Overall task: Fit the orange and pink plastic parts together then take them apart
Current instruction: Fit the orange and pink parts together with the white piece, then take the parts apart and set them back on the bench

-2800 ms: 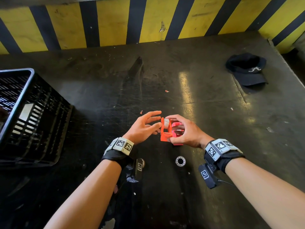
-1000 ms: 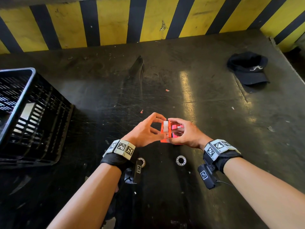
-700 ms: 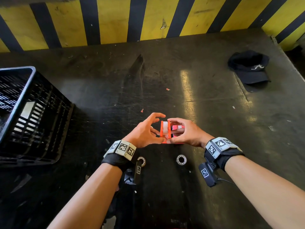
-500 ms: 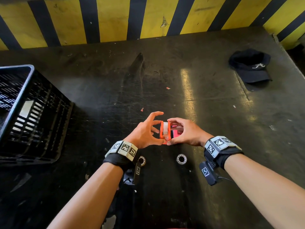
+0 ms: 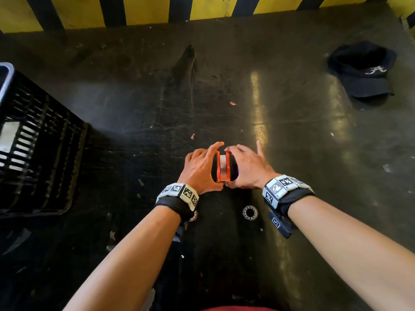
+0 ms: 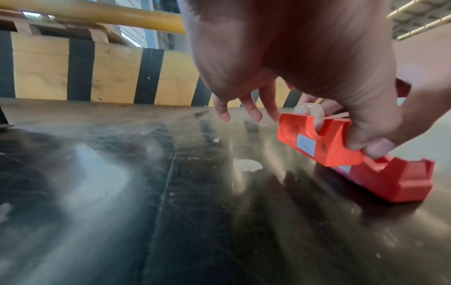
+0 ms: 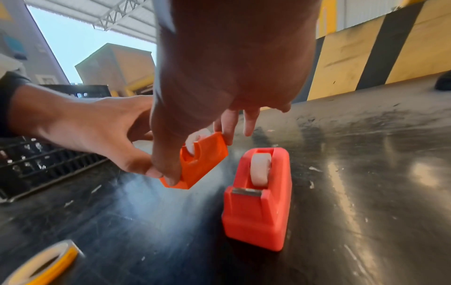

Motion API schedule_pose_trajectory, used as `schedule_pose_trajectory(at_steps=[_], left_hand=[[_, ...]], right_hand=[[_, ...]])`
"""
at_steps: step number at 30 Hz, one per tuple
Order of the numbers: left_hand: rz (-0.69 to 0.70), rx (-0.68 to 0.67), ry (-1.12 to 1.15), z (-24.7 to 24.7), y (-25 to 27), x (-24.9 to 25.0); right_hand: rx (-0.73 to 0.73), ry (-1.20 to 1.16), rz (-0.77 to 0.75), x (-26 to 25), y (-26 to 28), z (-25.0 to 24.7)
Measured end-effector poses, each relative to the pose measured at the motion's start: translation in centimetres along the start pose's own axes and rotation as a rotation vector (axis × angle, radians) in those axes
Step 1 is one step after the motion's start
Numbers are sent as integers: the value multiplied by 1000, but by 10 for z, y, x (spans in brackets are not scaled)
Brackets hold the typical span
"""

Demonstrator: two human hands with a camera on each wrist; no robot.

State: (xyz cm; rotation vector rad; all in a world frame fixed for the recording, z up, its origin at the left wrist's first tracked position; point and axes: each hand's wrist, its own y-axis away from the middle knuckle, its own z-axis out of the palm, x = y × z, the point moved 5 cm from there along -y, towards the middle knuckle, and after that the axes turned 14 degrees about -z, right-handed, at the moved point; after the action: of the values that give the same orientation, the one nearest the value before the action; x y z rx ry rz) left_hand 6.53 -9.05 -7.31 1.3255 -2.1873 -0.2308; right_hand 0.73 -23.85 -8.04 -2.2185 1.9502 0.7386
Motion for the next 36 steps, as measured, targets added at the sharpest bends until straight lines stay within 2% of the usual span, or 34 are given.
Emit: schedule_pose_trajectory(at_steps=[4,12,16,19,23,30,36], left_hand=[[-25,-25,-32,14,-11,-6],[-50,-10,-48,29,-15,-10],[-80,-9,-55,27,-11,-13],[-94,-23,-43,19,-10,-18],[-61,26,1,4,-11,-11],[40,84,-14,-2,-3,29],[151,90,-18,-1,0,61]], right_hand=[[-46,62,15,2,-8,10],[-38,143,-4,4,-7,25],[-70,22,7,13,-1,22],[-97,-124,66,40,15,10],[-132,-140,126,69,42,5],[-22,-177,146,64,47,19],[100,-226,76,57,59,-3]])
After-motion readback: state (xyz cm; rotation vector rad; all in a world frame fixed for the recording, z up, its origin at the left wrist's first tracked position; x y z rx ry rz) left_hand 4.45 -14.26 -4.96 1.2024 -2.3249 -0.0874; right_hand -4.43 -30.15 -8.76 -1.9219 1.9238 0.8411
